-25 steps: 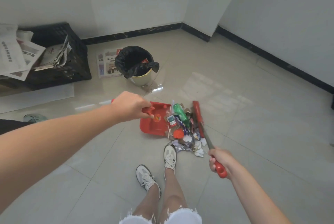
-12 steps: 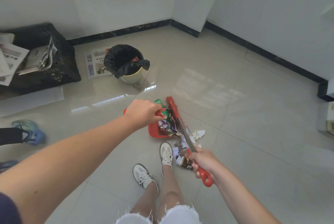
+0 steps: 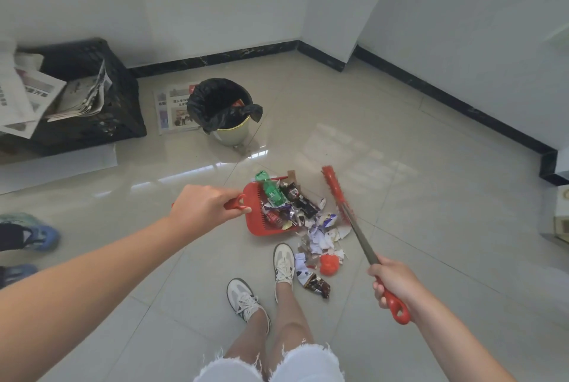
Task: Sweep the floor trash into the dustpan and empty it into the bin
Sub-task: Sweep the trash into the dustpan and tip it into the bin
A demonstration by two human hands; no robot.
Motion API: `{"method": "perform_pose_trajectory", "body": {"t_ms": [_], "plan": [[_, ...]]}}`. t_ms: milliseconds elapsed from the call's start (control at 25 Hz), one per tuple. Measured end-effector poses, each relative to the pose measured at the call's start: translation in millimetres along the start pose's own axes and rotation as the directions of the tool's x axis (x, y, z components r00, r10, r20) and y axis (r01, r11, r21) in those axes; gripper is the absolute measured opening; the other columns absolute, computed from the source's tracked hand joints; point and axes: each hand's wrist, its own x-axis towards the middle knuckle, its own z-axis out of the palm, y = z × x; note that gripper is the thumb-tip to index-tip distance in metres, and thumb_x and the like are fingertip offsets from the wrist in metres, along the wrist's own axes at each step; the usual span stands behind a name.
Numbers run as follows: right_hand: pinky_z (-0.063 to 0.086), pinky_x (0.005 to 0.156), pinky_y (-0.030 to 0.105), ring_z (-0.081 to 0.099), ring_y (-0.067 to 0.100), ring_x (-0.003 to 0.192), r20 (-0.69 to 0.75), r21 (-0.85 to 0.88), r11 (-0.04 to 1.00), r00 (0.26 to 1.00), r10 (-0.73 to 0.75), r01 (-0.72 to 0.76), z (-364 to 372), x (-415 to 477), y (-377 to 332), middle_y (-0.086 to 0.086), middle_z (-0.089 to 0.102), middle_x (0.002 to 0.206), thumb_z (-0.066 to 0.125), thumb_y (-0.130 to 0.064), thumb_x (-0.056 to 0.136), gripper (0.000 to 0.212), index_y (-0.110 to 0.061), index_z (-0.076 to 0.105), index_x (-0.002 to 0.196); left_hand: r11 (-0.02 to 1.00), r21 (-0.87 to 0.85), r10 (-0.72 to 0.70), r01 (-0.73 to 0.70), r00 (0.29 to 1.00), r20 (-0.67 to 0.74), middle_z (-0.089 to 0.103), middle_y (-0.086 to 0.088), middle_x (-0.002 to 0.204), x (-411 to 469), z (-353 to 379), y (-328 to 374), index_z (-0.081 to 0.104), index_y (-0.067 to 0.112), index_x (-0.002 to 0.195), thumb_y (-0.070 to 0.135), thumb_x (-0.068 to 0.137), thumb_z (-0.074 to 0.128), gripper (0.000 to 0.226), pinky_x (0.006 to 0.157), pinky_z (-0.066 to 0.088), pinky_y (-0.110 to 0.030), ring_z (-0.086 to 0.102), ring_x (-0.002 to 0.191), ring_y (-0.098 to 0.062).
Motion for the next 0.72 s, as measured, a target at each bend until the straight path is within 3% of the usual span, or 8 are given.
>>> {"method": "perform_pose_trajectory", "body": {"t_ms": [360,520,640,720], "plan": [[0.031,0.032,0.01,0.035,0.007,0.026,0.116,-0.005,0.998,0.991,0.067,-0.067,6,5,-11,0.001,0.04,0.041,0.045,0.002,0.093,0.023,-0.016,0.052,0.106,0.996,0.023,-0.08,0.081,0.995,-0.052,0.057,0.01,0.056,-49,-47,-22,0.067,0.033,0.079,0.072,0.078,0.04,0.048,0.041,0.037,-0.025,0.054,0.051,-0.01],[0.033,0.031,0.011,0.037,0.007,0.024,0.06,-0.048,0.998,0.998,0.034,-0.031,7,1,-21,0.002,0.041,0.041,0.046,0.002,0.092,0.023,-0.014,0.05,0.106,0.989,0.035,-0.139,0.141,0.989,-0.059,0.063,0.014,0.06,-51,-83,-25,0.069,0.037,0.083,0.076,0.072,0.038,0.052,0.045,0.039,-0.023,0.062,0.056,-0.011],[0.033,0.031,0.011,0.036,0.008,0.024,0.045,-0.122,0.993,0.999,0.005,0.001,0,-7,-32,0.003,0.04,0.041,0.047,0.002,0.09,0.026,-0.008,0.052,0.114,0.99,0.08,-0.112,0.115,0.993,-0.035,0.066,0.012,0.063,-54,-101,-17,0.069,0.033,0.083,0.079,0.07,0.029,0.062,0.048,0.039,-0.023,0.064,0.062,-0.013],[0.032,0.031,0.011,0.036,0.008,0.023,0.035,-0.129,0.991,0.999,-0.022,0.026,-6,-17,-39,0.004,0.04,0.043,0.047,0.002,0.09,0.02,-0.007,0.051,0.108,0.988,0.105,-0.11,0.114,0.993,-0.038,0.067,0.011,0.066,-59,-115,-10,0.069,0.032,0.084,0.079,0.07,0.026,0.065,0.049,0.043,-0.025,0.064,0.064,-0.013]]}}
